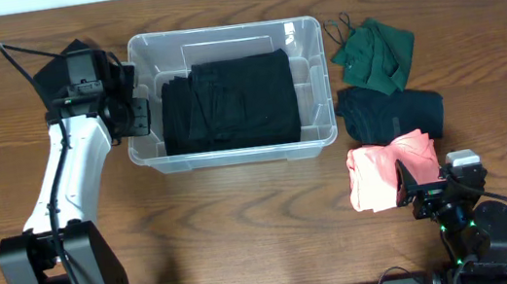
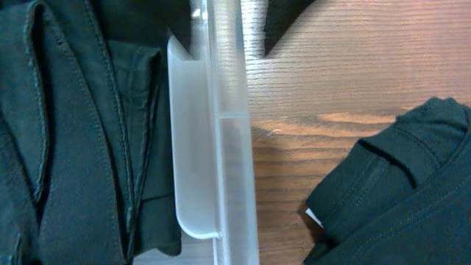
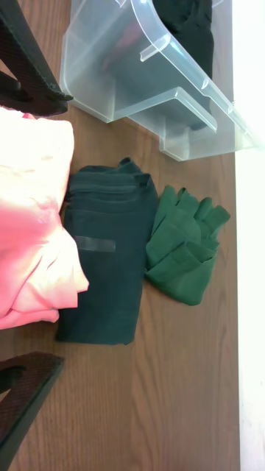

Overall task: Pack container
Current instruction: 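Move the left gripper to the small black cloth and grasp it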

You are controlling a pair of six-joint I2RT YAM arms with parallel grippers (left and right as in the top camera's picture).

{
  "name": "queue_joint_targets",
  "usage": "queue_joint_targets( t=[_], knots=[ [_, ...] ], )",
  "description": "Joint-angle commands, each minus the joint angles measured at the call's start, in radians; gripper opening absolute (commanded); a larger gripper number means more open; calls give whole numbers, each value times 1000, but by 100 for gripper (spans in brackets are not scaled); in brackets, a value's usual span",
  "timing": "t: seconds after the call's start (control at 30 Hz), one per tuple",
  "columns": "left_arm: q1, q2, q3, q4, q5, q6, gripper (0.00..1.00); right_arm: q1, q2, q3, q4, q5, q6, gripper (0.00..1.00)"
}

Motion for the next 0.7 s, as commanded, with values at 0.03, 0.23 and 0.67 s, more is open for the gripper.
queue_joint_targets(
  t=[0.03,0.23,0.67],
  knots=[
    [7,-46,42,-31,1,-97,98,8,-5,-3,0,6,11,99],
    [27,-202,71,-25,2,-286,98,8,-5,-3,0,6,11,99],
    [429,-119,71,82,266,-557,98,8,-5,-3,0,6,11,99]
  ],
)
